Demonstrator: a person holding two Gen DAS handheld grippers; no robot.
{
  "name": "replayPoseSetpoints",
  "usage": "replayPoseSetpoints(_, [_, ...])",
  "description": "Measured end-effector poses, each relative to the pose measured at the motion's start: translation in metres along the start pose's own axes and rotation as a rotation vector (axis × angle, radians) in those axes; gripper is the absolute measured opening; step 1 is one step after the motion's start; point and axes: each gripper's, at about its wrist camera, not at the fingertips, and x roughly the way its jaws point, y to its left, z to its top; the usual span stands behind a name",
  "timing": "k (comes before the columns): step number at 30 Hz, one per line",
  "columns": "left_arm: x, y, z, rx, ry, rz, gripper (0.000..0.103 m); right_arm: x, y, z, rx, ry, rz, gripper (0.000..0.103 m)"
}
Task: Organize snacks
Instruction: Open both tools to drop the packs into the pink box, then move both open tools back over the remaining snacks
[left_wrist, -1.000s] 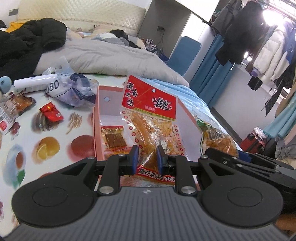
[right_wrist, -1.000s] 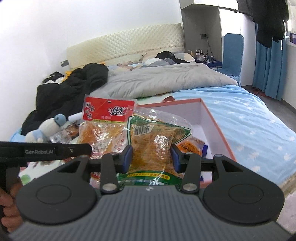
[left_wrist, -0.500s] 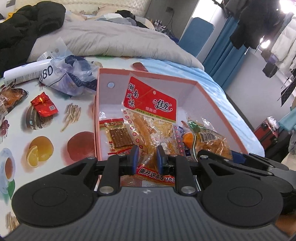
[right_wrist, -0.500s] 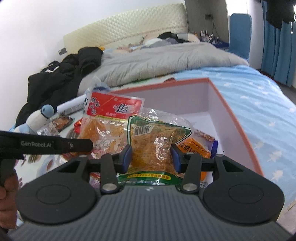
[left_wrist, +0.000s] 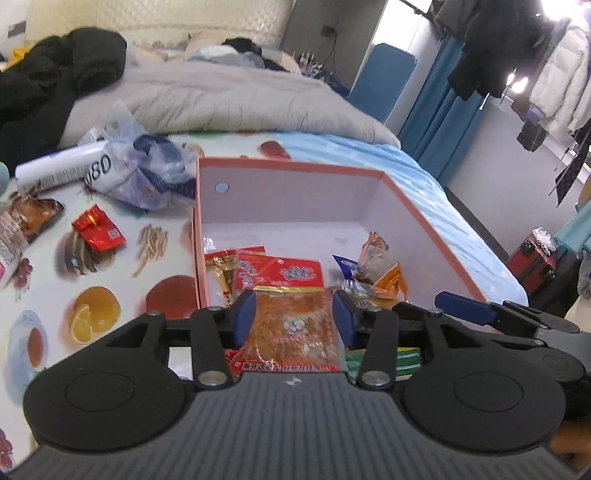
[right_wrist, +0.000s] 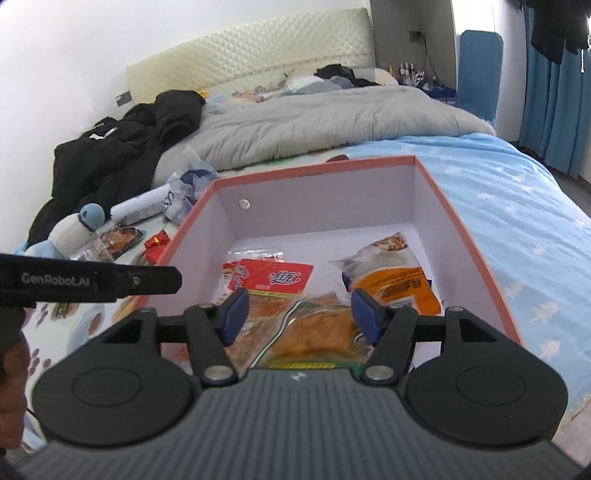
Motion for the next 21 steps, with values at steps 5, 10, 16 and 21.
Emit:
replayPoseSetpoints(5, [-0.040,-0.002,-0.005,-0.005,-0.053,0.001,0.052,-0.028,0.013,-0.004,-0.009,-0.041,0.026,0.064])
replayPoseSetpoints(10, [-0.078,-0.002,-0.012,-0.010,-0.092,0.009,0.052,-0.054,0.024,-0.006,-0.005,-0.082,0.053,0.064])
replayPoseSetpoints(16, [-0.133,0.003,-0.026,-0.023,-0.133,0.034,0.052,-0.081,0.045,-0.009,-0.007,-0.097,0.071,0.064])
replayPoseSetpoints(21, [-0.174,0.010,-0.046,-0.027,-0.152,0.071,0.052,-0.107,0.067,-0.018,-0.020,-0.110,0.115,0.064])
